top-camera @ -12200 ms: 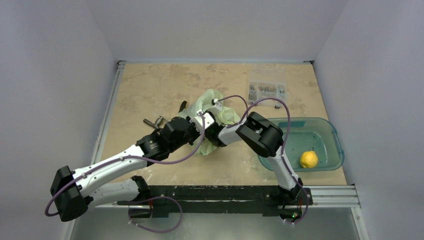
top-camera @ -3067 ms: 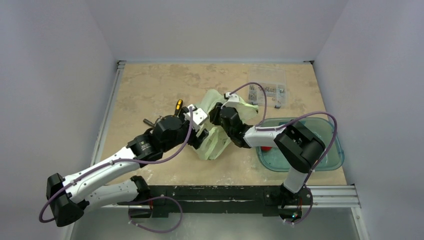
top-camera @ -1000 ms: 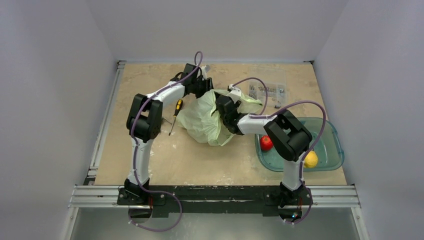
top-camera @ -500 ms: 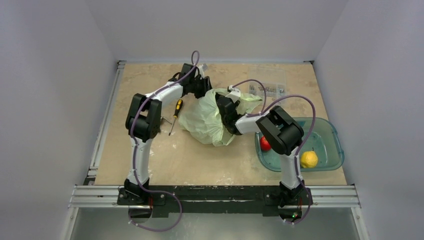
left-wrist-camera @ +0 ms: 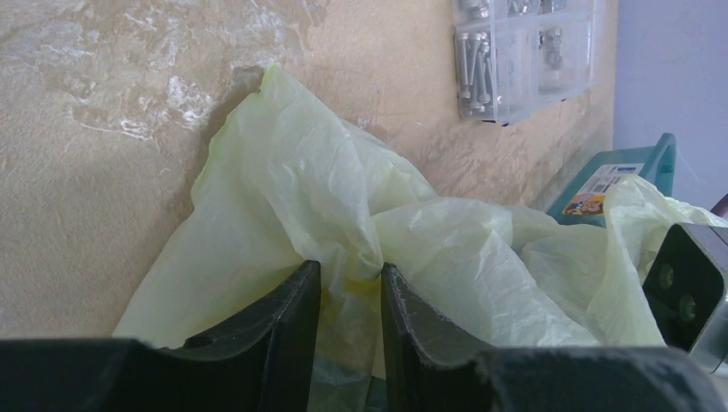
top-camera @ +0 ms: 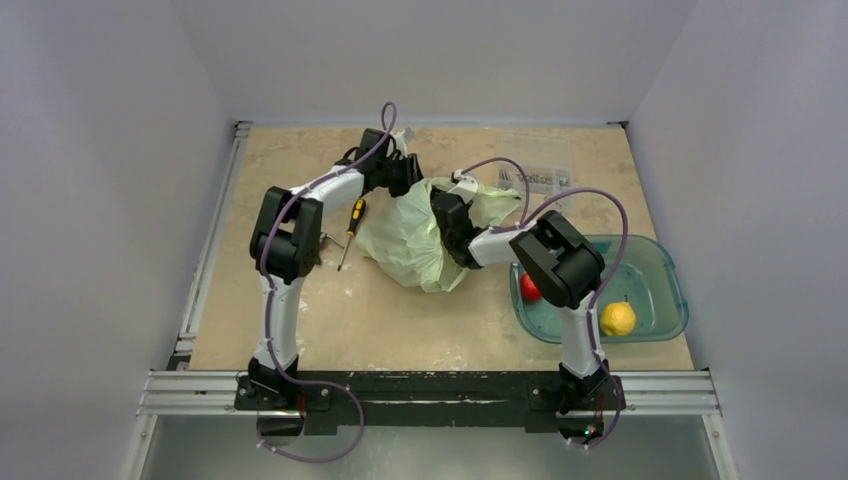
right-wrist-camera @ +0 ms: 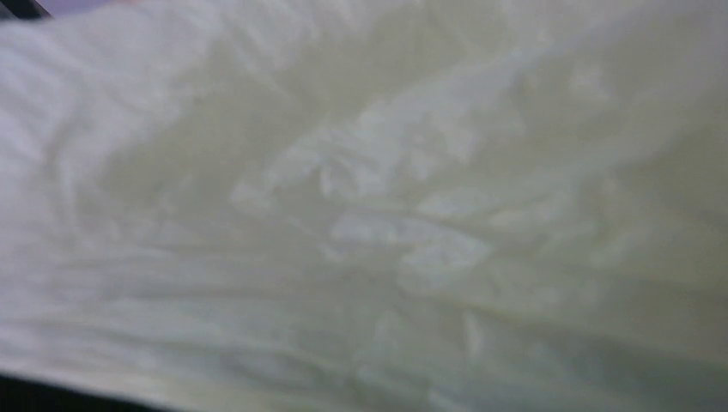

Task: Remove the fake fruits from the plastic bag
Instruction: Take out the fake fruit from the plastic bag.

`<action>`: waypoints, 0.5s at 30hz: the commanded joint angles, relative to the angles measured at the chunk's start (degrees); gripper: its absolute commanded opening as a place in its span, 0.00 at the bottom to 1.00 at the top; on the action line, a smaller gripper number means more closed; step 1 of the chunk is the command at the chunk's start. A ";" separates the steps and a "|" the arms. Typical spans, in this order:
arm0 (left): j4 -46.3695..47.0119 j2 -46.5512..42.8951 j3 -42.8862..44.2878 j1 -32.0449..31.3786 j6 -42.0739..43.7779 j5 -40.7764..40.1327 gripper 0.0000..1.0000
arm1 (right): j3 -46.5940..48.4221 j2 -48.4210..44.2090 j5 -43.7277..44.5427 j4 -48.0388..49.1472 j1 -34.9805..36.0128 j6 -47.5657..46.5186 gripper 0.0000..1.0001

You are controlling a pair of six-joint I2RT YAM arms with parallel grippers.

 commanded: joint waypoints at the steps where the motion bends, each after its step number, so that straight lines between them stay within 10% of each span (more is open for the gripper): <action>1: -4.54 -3.52 -1.73 -1.81 0.67 7.09 0.31 | 0.65 -2.99 2.73 5.25 -1.40 0.32 0.66; 15: -9.11 -3.91 2.71 -1.42 2.36 5.42 0.43 | -6.84 -10.80 2.19 6.18 -0.32 -4.14 0.26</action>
